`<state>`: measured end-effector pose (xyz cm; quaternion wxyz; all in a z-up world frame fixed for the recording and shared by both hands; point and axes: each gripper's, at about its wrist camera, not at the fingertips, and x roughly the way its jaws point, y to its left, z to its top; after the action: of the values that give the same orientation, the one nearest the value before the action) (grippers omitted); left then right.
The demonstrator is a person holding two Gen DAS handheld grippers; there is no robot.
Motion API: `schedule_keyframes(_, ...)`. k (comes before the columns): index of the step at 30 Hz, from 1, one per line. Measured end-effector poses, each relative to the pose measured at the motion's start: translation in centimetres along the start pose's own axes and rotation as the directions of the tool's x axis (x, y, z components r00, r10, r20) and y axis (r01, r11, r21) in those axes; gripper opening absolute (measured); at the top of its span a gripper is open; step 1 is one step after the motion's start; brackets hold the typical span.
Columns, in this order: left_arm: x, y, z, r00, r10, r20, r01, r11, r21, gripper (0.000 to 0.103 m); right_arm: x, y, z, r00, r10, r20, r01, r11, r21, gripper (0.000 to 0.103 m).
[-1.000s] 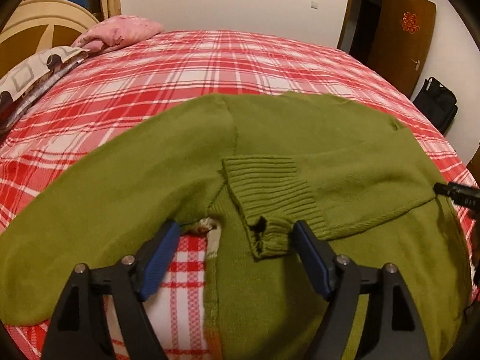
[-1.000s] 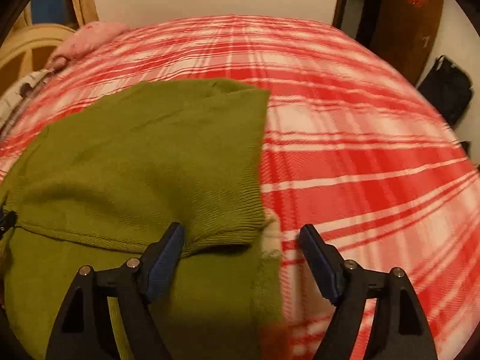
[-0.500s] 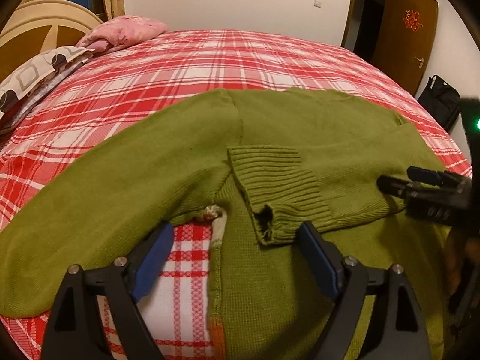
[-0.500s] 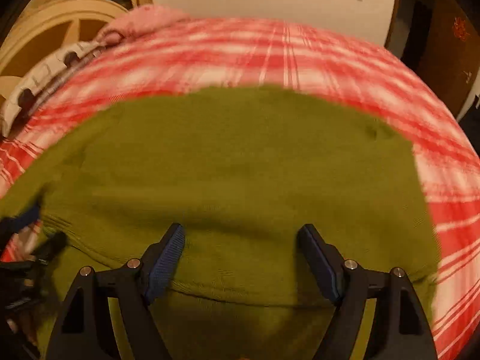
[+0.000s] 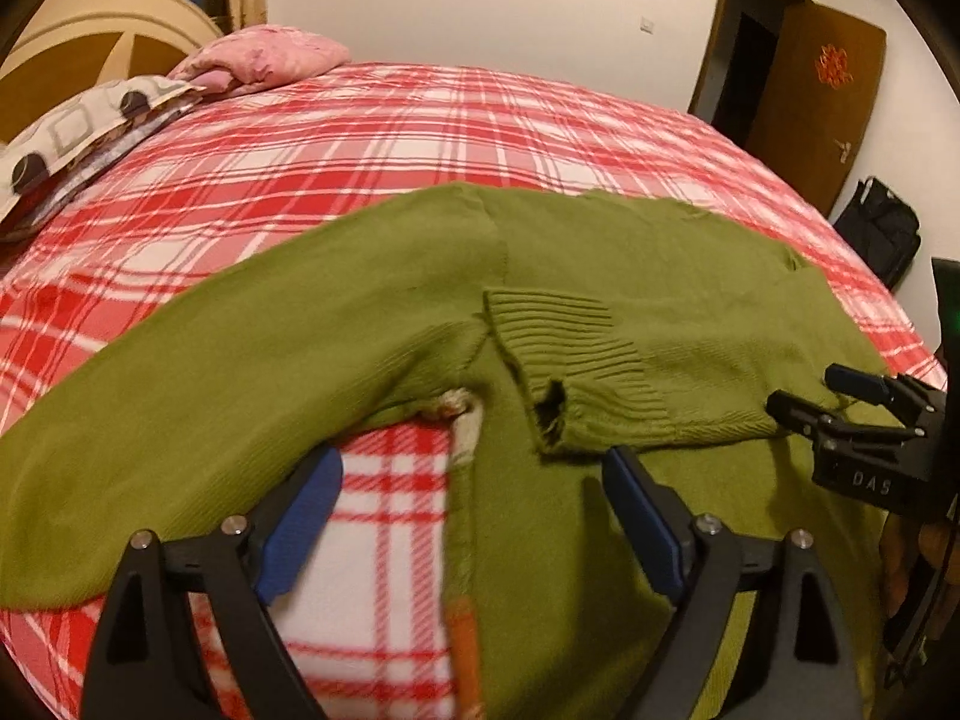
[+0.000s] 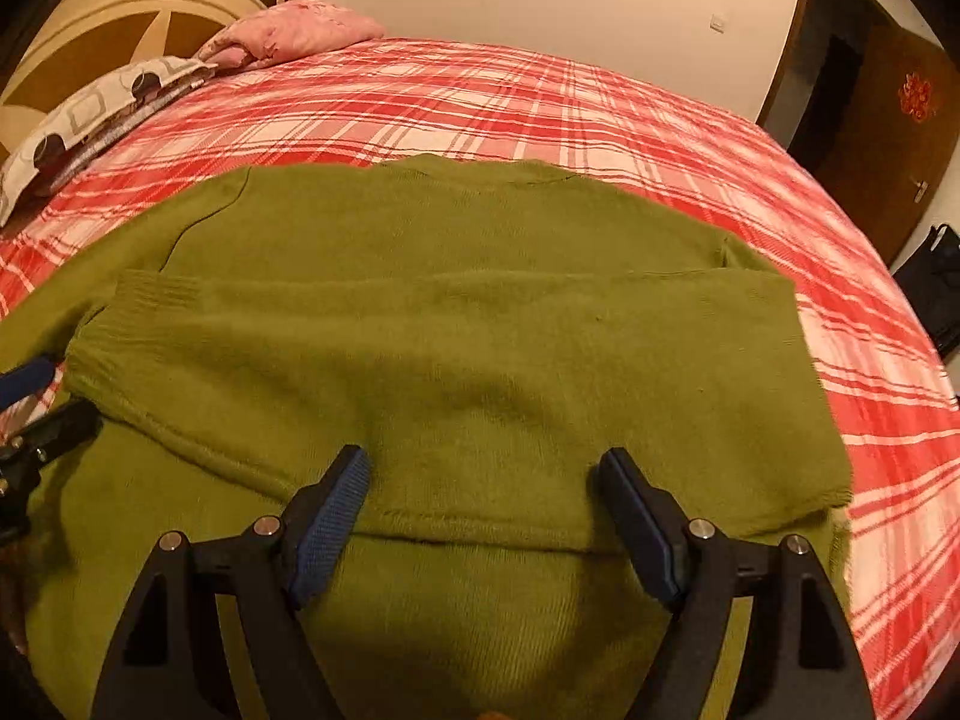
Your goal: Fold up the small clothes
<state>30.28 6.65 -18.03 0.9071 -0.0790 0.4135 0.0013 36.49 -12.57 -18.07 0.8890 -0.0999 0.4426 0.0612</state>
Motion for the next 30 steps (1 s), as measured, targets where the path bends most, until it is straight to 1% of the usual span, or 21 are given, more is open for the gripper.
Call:
schedule_keyframes(3, -1.7, 1.8, -0.7, 1.000, 0.010, 0.030, -0.009, 1.000, -0.030, 0.091, -1.2, 2.0, 1.2, 0.997, 0.055, 0.044, -0.054, 0.998, -0.022, 0.079)
schedule_keyframes(5, -2.7, 2.9, -1.2, 0.999, 0.029, 0.042, -0.028, 0.999, -0.041, 0.091, -1.1, 4.4, 2.3, 0.993, 0.100, 0.055, -0.097, 0.994, -0.053, 0.078)
schedule_keyframes(6, -3.3, 3.5, -1.5, 0.998, 0.039, 0.048, -0.037, 0.998, -0.046, 0.091, -0.8, 5.2, 2.8, 0.991, 0.127, 0.047, -0.125, 0.991, -0.049, 0.074)
schedule_keyframes(7, -3.9, 4.2, -1.8, 0.997, 0.053, 0.053, -0.050, 0.998, -0.048, 0.091, -0.1, 6.2, 3.3, 0.985, 0.171, 0.030, -0.170, 0.985, -0.041, 0.071)
schedule_keyframes(8, -4.6, 4.9, -2.1, 0.996, 0.072, 0.056, -0.069, 0.996, -0.050, 0.091, 0.7, 7.0, 3.6, 0.982, 0.191, 0.011, -0.191, 0.981, -0.030, 0.065)
schedule_keyframes(9, -5.3, 5.7, -2.4, 0.994, 0.086, 0.063, -0.083, 0.995, -0.050, 0.091, 1.2, 7.6, 3.7, 0.982, 0.191, 0.001, -0.191, 0.981, -0.030, 0.057)
schedule_keyframes(10, -5.8, 6.4, -2.6, 0.993, 0.100, 0.068, -0.096, 0.994, -0.049, 0.091, 1.7, 8.4, 3.5, 0.982, 0.190, -0.010, -0.190, 0.981, -0.043, 0.051)
schedule_keyframes(11, -6.4, 7.3, -2.8, 0.990, 0.122, 0.072, -0.118, 0.992, -0.052, 0.091, 1.6, 9.1, 3.1, 0.981, 0.192, -0.004, -0.192, 0.980, -0.058, 0.044)
schedule_keyframes(13, -7.7, 9.6, -3.3, 0.980, 0.178, 0.085, -0.172, 0.983, -0.068, 0.091, 0.8, 10.1, 2.1, 0.982, 0.188, 0.008, -0.187, 0.978, -0.093, 0.040)
schedule_keyframes(15, -8.9, 12.5, -4.0, 0.964, 0.249, 0.094, -0.241, 0.966, -0.095, 0.091, 0.0, 10.3, 1.0, 0.977, 0.212, 0.008, -0.210, 0.973, -0.093, 0.039)
schedule_keyframes(17, -9.8, 15.2, -4.5, 0.944, 0.316, 0.098, -0.303, 0.945, -0.125, 0.091, -0.8, 10.6, 0.1, 0.979, 0.203, 0.021, -0.199, 0.972, -0.126, 0.039)
schedule_keyframes(18, -10.0, 16.3, -4.8, 0.937, 0.338, 0.093, -0.324, 0.936, -0.136, 0.092, -1.2, 10.7, -0.1, 0.978, 0.206, 0.020, -0.202, 0.970, -0.135, 0.039)
schedule_keyframes(19, -10.2, 17.9, -5.2, 0.926, 0.370, 0.075, -0.355, 0.921, -0.159, 0.092, -1.6, 10.7, -0.4, 0.976, 0.217, 0.013, -0.214, 0.967, -0.140, 0.039)
schedule_keyframes(20, -10.4, 19.4, -5.6, 0.918, 0.393, 0.058, -0.376, 0.907, -0.187, 0.092, -1.8, 10.8, -0.7, 0.972, 0.237, -0.004, -0.235, 0.962, -0.142, 0.039)
schedule_keyframes(21, -10.7, 21.1, -6.0, 0.910, 0.412, 0.047, -0.392, 0.890, -0.232, 0.092, -2.1, 10.9, -1.1, 0.971, 0.239, -0.002, -0.236, 0.959, -0.155, 0.039)
schedule_keyframes(23, -10.9, 23.3, -6.8, 0.903, 0.429, 0.035, -0.403, 0.870, -0.286, 0.092, -2.9, 11.2, -1.9, 0.974, 0.225, 0.021, -0.217, 0.958, -0.188, 0.039)
schedule_keyframes(24, -10.9, 24.1, -7.1, 0.900, 0.435, 0.022, -0.408, 0.860, -0.307, 0.092, -3.2, 11.2, -2.1, 0.973, 0.232, 0.020, -0.224, 0.957, -0.186, 0.039)
schedule_keyframes(25, -10.8, 24.9, -7.5, 0.902, 0.431, 0.008, -0.404, 0.852, -0.333, 0.092, -3.5, 11.2, -2.5, 0.969, 0.247, 0.018, -0.240, 0.955, -0.175, 0.039)
schedule_keyframes(28, -10.3, 26.5, -8.4, 0.921, 0.390, -0.011, -0.362, 0.844, -0.396, 0.092, -5.0, 11.3, -3.5, 0.963, 0.268, 0.033, -0.258, 0.950, -0.173, 0.039)
schedule_keyframes(30, -9.8, 27.0, -8.6, 0.938, 0.346, -0.010, -0.317, 0.844, -0.432, 0.092, -6.1, 11.6, -4.1, 0.960, 0.275, 0.046, -0.263, 0.947, -0.182, 0.039)
